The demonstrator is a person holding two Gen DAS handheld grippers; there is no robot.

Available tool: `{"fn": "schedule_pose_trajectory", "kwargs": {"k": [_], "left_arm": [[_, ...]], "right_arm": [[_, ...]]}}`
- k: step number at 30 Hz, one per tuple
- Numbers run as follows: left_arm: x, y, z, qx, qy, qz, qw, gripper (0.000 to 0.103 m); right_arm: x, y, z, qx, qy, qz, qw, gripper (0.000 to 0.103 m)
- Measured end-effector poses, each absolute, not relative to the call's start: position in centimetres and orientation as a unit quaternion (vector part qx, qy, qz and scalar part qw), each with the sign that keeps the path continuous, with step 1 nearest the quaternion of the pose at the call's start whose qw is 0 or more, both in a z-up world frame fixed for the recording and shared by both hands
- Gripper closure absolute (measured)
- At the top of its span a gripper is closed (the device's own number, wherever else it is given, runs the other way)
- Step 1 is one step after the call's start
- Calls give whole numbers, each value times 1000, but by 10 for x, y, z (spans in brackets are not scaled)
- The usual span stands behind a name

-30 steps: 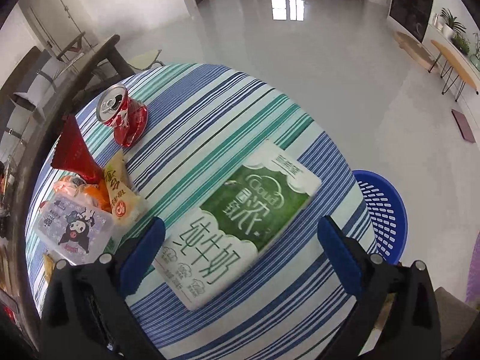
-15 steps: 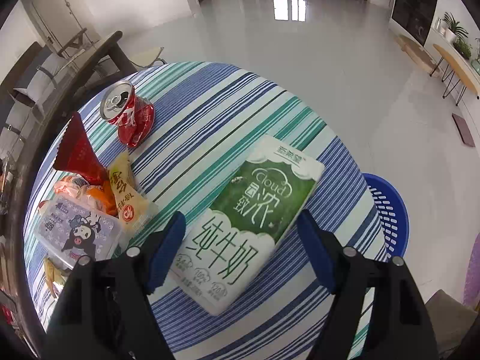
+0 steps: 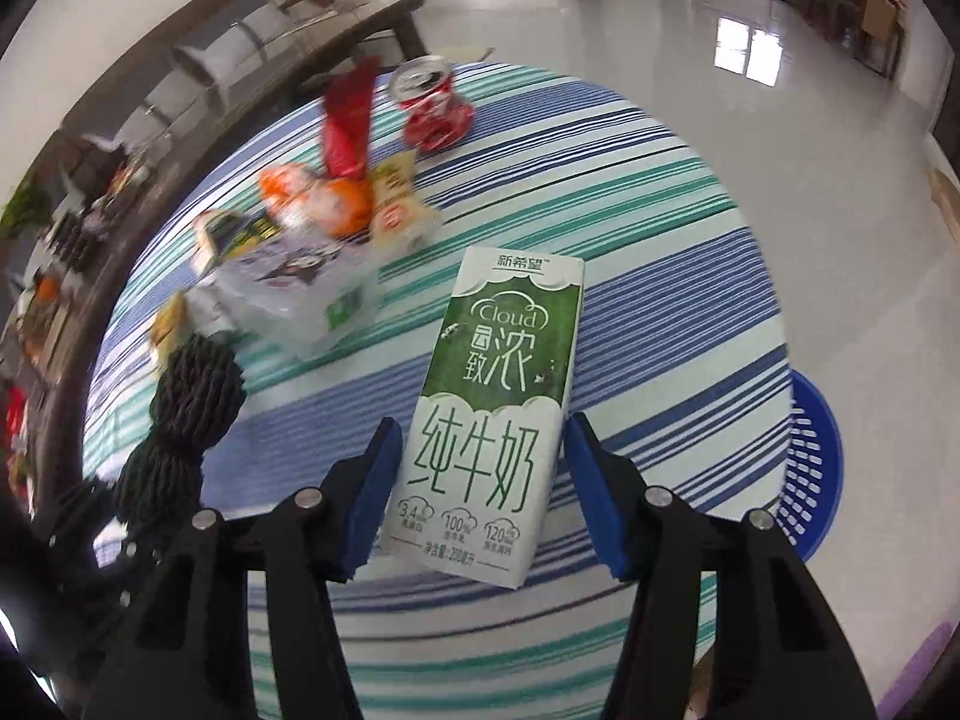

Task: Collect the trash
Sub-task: 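Grasp the black rope bundle with the left tool while the right tool grasps the milk carton, then lift the rope bundle with the left tool while the right tool lifts the milk carton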

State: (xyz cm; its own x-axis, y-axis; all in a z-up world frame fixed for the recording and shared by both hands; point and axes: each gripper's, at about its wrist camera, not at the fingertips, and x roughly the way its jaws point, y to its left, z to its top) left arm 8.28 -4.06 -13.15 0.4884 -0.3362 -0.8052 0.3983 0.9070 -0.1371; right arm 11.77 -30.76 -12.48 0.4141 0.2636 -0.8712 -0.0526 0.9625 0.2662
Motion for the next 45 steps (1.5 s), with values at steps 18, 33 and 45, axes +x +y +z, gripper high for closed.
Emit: {"fn": "schedule_pose_trajectory", "kwargs": {"k": [18,33,45], "left_arm": [[113,10,-150,29,456,-111,883,35],[155,24,-167,34,465,-50,883,4],[155,25,-167,33,465,-50,883,4]], "right_arm": [[135,-202,-161,-38,456,149,877,33],[164,-203,-169,-63,468,148,869,5],[164,-203,-169,-63,469,148,868,5]]}}
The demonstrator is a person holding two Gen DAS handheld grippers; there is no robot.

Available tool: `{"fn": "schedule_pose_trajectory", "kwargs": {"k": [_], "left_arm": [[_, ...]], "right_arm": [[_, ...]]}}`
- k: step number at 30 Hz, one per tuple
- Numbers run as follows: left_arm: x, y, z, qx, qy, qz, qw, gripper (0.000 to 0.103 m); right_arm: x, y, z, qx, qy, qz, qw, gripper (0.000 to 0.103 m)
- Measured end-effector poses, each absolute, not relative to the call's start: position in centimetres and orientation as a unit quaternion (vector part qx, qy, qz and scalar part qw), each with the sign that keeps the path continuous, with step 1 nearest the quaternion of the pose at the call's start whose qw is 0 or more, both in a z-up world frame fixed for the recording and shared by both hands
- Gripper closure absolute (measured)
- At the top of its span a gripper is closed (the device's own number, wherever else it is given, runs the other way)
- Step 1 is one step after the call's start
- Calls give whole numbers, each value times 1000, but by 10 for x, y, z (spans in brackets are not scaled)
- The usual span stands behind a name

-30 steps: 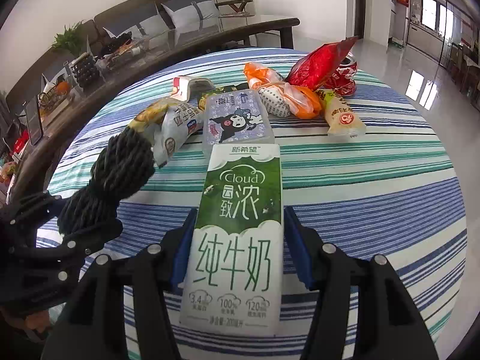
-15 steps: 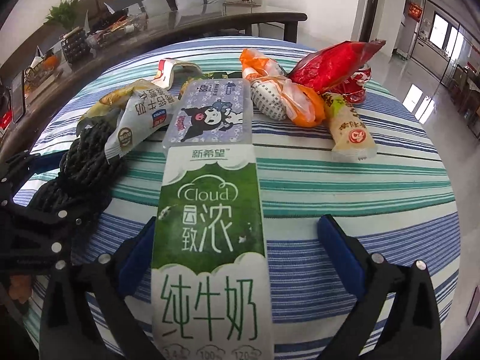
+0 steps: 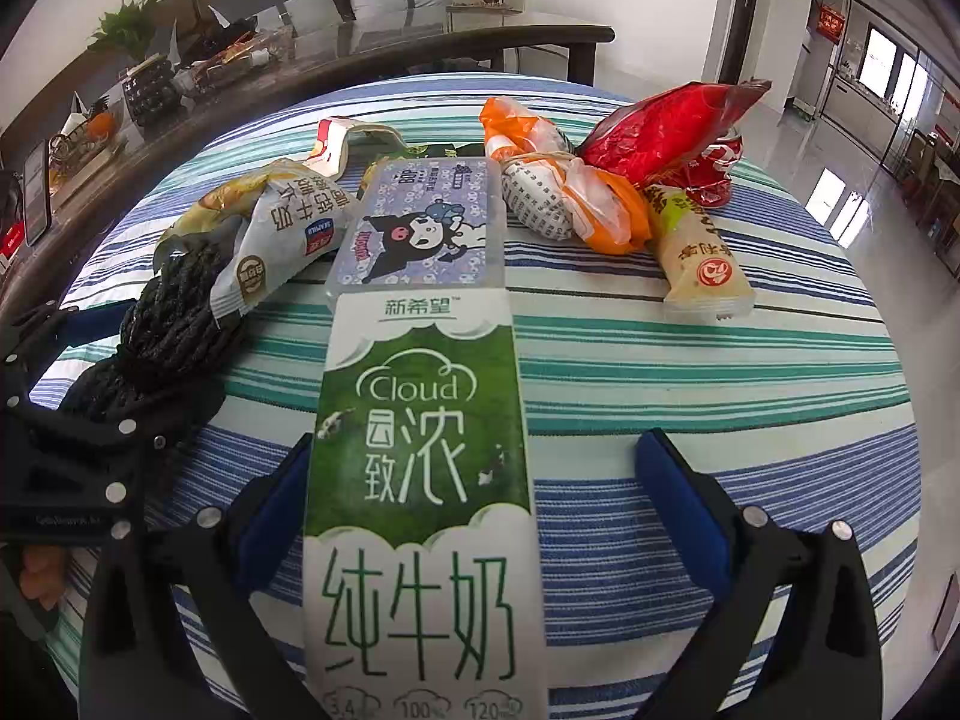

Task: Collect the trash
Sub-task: 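Lift the rope bundle with the left tool while the right tool lifts the milk carton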

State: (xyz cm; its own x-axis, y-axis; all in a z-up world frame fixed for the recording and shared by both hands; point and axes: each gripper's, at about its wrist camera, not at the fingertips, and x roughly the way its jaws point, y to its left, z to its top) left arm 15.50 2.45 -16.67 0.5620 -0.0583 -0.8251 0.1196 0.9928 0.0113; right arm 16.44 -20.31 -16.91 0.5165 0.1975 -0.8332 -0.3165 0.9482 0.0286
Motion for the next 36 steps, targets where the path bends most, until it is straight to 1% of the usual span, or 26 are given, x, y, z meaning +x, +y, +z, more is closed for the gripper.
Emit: {"fn": "schedule_pose_trajectory", "kwargs": {"k": [26,30,35,36], "left_arm": [[155,26,-166,32,465,-54,883,4],[144,26,-164,45,467,-104,877,5],[136,26,-158,19,469,-163,868,6],[137,24,-156,21,467,-164,869,9]], "right_arm": [[165,-203,-169,-63,469,148,869,5],[165,-203,-169,-63,468,148,869,5],[165,-203,-169,-63,468,148,869,5],[165,-203,-169,-63,467,148,869,5]]}}
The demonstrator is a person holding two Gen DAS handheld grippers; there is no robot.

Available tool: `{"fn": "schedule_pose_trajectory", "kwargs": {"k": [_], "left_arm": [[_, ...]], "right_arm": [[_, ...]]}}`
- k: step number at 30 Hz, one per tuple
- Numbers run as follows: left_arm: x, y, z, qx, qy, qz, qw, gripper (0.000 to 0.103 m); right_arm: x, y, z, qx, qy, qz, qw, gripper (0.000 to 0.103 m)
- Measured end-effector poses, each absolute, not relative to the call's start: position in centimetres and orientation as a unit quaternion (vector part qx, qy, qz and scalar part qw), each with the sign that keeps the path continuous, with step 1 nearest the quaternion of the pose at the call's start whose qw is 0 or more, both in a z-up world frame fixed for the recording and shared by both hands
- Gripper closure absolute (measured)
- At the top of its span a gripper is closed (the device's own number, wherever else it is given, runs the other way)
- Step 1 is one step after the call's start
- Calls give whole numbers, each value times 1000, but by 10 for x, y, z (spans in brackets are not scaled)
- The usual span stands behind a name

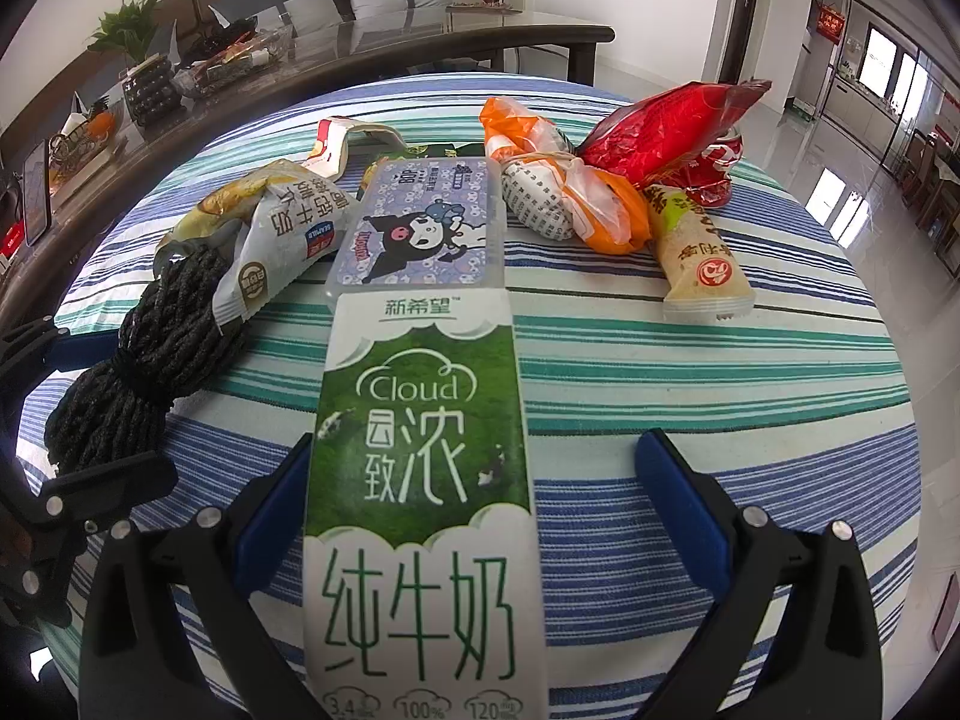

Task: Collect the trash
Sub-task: 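Lift the rope bundle with the left tool while the right tool lifts the milk carton, then carry the rope bundle and milk carton toward the blue wastebasket with both tools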

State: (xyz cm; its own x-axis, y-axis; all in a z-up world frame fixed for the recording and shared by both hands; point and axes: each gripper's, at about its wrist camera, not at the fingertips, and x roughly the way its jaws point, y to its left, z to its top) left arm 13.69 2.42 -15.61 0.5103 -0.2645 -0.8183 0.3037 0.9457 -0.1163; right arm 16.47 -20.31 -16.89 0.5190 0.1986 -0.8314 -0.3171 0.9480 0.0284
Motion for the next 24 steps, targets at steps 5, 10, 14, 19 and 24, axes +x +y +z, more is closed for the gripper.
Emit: {"fn": "schedule_pose_trajectory", "kwargs": {"k": [5,10,14,19,24], "left_arm": [[139,23,-147,33,472,-159,866,16],[146,25,-153,25,492,-157,856,21],[149,20,-154,32,493,-163,854,26],[151,13,-155,48,495,-161,852,33],[148,14,-152,47,498,-160,851,57]], "right_arm": [[165,-203,-169,-63,467,148,869,5],[167,-204,-168,-67,469,154,867,5],[162,-214,-152,-78,499,165,847,5],[164,-211,-127,-54,537,194,819,5],[175,-189,-128,-93,554,188,806,16]]}}
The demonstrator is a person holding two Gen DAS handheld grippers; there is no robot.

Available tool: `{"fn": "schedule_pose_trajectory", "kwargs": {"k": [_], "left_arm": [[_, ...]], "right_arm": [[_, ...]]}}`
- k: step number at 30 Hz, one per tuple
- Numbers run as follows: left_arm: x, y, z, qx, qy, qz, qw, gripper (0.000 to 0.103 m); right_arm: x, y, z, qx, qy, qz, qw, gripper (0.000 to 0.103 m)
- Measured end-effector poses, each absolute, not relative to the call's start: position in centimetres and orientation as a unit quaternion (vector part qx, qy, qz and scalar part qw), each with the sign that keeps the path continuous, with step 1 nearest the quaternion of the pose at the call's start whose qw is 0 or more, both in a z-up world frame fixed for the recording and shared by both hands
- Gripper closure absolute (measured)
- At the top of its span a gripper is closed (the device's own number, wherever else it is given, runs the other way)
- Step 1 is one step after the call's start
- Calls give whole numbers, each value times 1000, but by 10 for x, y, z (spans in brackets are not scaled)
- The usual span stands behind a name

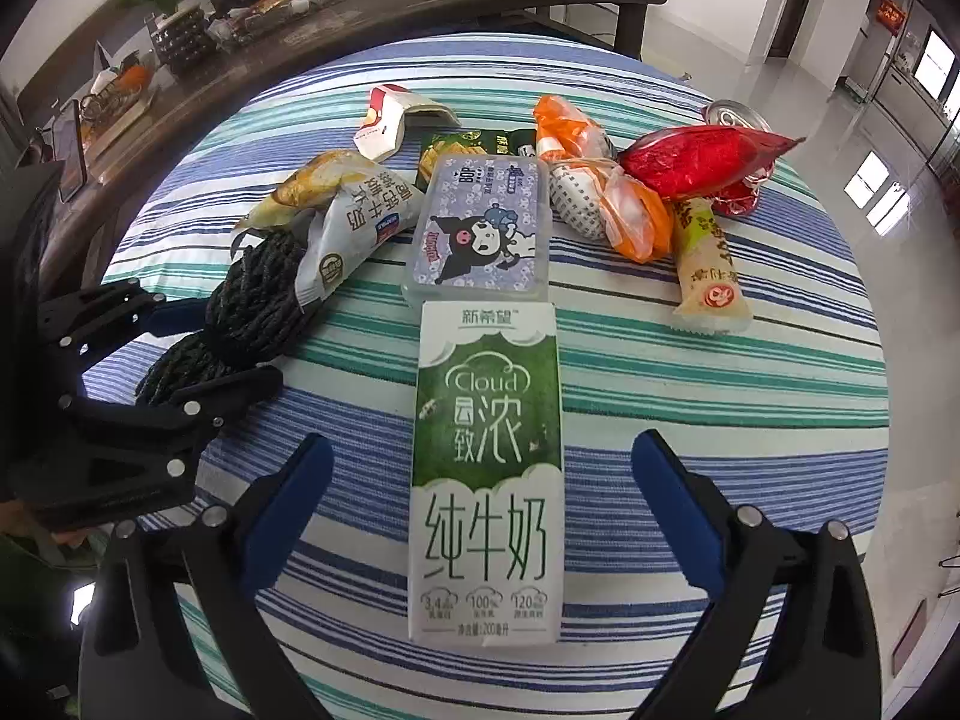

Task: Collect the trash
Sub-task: 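Carry the rope bundle and milk carton toward the blue wastebasket with both tools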

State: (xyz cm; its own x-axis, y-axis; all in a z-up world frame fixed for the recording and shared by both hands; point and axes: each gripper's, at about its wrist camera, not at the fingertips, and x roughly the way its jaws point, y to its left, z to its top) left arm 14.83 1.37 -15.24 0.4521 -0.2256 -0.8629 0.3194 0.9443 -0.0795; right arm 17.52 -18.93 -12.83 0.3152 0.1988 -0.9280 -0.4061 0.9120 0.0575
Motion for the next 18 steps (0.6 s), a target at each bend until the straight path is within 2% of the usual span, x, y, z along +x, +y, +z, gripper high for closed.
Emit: {"fn": "schedule_pose_trajectory", "kwargs": {"k": [1,2,3,12,18], "left_arm": [[147,13,-152,49,499,-162,850,64],[144,13,-151,52,499,-161,850,66],[141,14,-150,54,498,-160,851,69],[91,19,-125,19,476,-193,858,71],[71,-35,-103,25,454,-255,853,71]], "right_arm": [[178,-188,-130,-88,561,187,801,35],[179,-189,-131,-83,567,184,799,48],[178,-190,-131,-81,567,181,799,54],[120,-218,-94,-25,519,194,832,54],[79,-284,-74,48,477,144,866,54]]}}
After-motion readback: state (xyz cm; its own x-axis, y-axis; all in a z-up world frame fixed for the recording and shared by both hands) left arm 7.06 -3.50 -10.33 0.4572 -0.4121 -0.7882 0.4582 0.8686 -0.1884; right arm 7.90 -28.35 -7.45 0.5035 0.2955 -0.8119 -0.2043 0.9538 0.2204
